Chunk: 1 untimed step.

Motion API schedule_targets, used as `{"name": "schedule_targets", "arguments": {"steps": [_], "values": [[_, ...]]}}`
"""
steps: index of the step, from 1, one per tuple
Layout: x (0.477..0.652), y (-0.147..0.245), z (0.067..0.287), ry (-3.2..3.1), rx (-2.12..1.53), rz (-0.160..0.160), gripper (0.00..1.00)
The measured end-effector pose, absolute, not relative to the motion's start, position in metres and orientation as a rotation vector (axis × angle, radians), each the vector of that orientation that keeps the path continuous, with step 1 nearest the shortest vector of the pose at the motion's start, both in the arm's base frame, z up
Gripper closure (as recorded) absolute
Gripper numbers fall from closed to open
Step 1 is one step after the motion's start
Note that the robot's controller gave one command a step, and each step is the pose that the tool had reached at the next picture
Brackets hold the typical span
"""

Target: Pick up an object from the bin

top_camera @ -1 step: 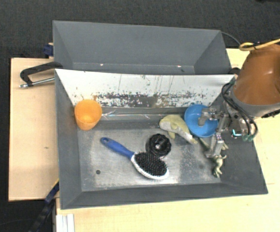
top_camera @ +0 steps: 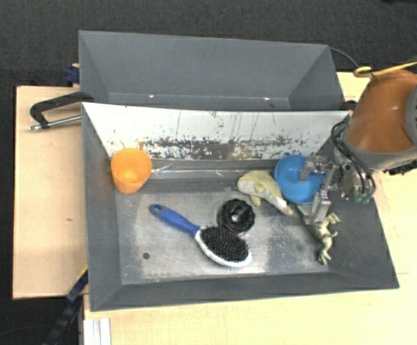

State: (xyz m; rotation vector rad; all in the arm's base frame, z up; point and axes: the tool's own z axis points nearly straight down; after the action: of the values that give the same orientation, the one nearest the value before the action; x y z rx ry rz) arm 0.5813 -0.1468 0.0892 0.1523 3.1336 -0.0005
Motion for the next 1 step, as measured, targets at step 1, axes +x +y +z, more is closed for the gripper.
{"name": "schedule_targets", "arguments": {"steps": [1], "values": [[0.5807, -0.1448, 0.0912, 3.139, 0.147, 0.002, 1.00]]}}
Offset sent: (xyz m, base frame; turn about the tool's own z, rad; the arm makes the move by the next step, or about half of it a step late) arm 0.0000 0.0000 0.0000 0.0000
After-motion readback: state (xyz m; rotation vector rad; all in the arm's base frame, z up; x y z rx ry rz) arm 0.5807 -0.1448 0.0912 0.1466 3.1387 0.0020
